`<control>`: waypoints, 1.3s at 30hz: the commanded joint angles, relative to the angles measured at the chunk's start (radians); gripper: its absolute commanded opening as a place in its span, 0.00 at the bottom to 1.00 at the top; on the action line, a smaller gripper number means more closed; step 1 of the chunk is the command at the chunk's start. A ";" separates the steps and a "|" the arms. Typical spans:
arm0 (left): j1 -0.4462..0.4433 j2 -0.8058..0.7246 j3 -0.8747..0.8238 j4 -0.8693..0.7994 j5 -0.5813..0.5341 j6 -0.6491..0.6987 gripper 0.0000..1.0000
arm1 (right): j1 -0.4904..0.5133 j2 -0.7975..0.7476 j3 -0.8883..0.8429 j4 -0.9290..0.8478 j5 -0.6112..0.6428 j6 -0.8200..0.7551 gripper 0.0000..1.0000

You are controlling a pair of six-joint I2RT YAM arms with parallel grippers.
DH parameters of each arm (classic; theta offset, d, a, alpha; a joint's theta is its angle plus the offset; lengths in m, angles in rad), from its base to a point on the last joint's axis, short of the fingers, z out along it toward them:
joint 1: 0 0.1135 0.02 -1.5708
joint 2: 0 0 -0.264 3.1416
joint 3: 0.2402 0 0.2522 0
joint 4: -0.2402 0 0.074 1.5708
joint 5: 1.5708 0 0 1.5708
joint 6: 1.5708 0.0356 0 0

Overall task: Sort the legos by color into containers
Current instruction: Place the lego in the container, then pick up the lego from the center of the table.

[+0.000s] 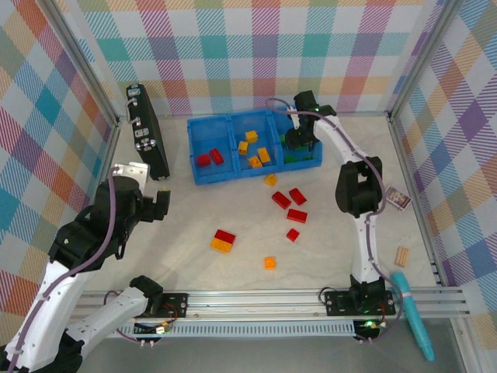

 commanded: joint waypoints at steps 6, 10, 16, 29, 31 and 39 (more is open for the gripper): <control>0.008 -0.068 -0.037 -0.023 0.011 -0.010 1.00 | 0.116 -0.392 -0.431 0.229 -0.070 -0.038 0.63; 0.008 -0.076 -0.027 -0.042 0.001 0.008 1.00 | 0.164 -0.490 -0.616 0.284 -0.110 0.063 0.64; 0.008 -0.101 -0.054 -0.038 0.002 0.030 1.00 | 0.246 -0.545 -0.808 0.384 -0.116 0.241 0.70; 0.008 -0.090 -0.064 -0.034 0.020 0.036 1.00 | 0.285 -0.288 -0.704 0.422 -0.023 0.195 0.71; 0.008 -0.082 -0.058 -0.039 0.016 0.036 1.00 | 0.285 -0.247 -0.659 0.415 -0.001 0.176 0.71; 0.008 -0.070 -0.048 -0.048 0.007 0.035 1.00 | 0.283 -0.148 -0.559 0.395 0.057 0.133 0.72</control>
